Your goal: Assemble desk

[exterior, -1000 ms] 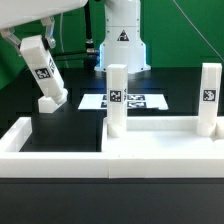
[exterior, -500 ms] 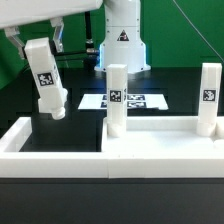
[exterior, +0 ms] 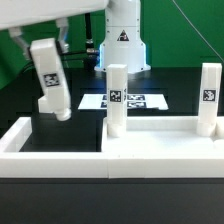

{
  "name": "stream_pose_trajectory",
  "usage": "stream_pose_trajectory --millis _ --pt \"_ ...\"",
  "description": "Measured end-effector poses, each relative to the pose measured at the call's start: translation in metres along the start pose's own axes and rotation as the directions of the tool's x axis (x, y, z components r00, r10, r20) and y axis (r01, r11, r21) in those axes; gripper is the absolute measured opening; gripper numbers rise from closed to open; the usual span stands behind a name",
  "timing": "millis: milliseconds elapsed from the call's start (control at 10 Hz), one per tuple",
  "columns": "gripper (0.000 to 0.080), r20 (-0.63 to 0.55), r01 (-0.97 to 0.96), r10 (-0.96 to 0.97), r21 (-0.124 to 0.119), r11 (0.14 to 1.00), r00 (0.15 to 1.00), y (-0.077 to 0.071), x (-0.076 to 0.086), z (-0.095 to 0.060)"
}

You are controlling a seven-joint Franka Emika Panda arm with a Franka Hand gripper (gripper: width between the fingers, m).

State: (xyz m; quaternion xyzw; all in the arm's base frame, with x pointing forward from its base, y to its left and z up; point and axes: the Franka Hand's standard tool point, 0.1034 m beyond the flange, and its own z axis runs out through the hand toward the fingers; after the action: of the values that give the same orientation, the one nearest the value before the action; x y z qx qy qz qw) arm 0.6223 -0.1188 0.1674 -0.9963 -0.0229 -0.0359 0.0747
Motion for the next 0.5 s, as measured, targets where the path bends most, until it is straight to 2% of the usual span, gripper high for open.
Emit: stream_pose_trajectory --millis 200,300,400,500 --pt "0.0287 -0.021 -0.030 0.029 -0.032 0.999 0.999 -0.040 0.013 0.008" --pt "0.0287 -0.059 -0.067 0.063 -0.059 0.996 0.996 -0.063 0.018 0.019" --pt "0.0287 -0.077 -0.080 0.074 -0.066 0.995 0.994 -0.077 0.015 0.029" --pt "0.0287 -0.064 -0.064 0.059 -0.065 0.996 0.996 -0.074 0.013 0.029"
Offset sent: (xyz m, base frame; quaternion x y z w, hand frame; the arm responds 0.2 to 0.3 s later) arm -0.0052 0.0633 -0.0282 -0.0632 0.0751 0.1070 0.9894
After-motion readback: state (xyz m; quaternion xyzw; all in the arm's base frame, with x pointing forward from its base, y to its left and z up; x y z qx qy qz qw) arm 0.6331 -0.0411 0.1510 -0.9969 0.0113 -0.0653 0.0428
